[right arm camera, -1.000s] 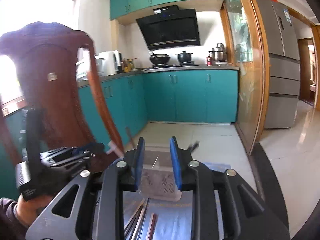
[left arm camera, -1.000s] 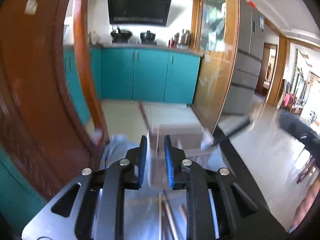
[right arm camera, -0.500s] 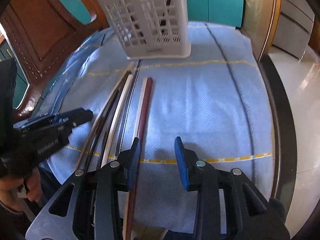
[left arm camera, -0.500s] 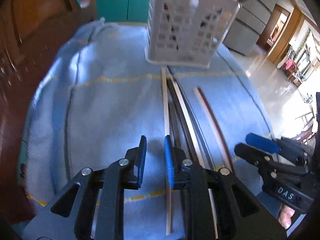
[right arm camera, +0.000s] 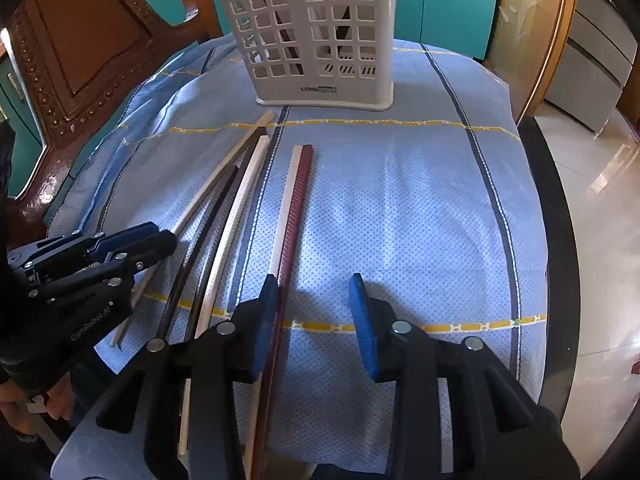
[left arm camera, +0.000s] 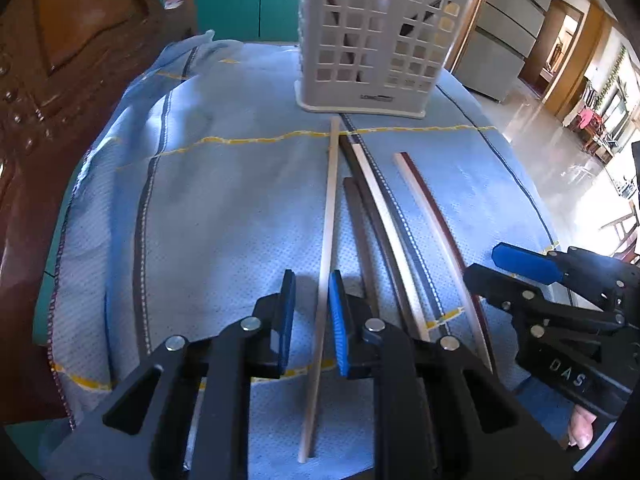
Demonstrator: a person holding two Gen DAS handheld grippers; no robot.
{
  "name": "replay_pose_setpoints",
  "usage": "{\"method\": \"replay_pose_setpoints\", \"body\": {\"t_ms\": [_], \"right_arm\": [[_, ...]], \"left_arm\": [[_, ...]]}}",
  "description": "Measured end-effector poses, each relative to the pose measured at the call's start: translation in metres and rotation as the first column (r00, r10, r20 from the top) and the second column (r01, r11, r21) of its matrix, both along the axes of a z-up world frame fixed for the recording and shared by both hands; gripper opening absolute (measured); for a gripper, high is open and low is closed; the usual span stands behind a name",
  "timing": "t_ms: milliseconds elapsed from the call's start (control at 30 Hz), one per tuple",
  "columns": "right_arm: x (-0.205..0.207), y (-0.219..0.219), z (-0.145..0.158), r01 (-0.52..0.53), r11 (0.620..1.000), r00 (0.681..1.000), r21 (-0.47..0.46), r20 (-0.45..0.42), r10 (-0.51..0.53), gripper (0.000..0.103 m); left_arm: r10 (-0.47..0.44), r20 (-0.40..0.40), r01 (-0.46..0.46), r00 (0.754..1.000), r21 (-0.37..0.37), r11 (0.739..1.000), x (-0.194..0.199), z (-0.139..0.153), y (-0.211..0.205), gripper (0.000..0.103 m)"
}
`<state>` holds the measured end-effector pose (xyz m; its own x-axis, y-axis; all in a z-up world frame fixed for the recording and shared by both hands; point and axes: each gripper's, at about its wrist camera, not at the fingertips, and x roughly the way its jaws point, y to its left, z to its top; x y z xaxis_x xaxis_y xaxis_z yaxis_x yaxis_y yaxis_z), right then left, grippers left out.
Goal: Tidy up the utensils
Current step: 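Grasp a light wooden chopstick with the left gripper while the right grasps a dark red chopstick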
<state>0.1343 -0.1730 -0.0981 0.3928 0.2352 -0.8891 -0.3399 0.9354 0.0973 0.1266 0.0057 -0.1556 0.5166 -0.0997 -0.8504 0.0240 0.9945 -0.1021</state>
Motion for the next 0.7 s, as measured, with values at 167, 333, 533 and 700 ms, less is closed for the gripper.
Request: {"method": "replay_pose_setpoints", "body": {"t_ms": [167, 333, 533, 700], "right_arm": [[0.001, -0.002, -0.003, 0.025, 0.996, 0.999, -0.084, 0.029, -0.022, 0.036], [0.001, -0.006, 0.003, 0.013, 0.999, 1.000, 0.040, 0.009, -0.014, 0.036], [0.000, 0.021, -0.003, -0.051, 0.999, 0.999, -0.017, -0.001, 0.051, 0.030], [0.000, 0.024, -0.005, -0.045, 0.999, 0.999, -0.007, 0.002, 0.045, 0.012]], "left_arm": [[0.004, 0.004, -0.004, 1.000, 0.008, 1.000, -0.001, -0.001, 0.001, 0.019], [0.001, 0.005, -0.001, 1.000, 0.030, 1.000, 0.000, -0.001, -0.002, 0.019], [0.008, 0.006, -0.008, 1.000, 0.020, 1.000, -0.002, -0.001, -0.001, 0.020], [0.011, 0.010, -0.011, 1.000, 0.020, 1.000, -0.003, 0.000, -0.002, 0.019]]}}
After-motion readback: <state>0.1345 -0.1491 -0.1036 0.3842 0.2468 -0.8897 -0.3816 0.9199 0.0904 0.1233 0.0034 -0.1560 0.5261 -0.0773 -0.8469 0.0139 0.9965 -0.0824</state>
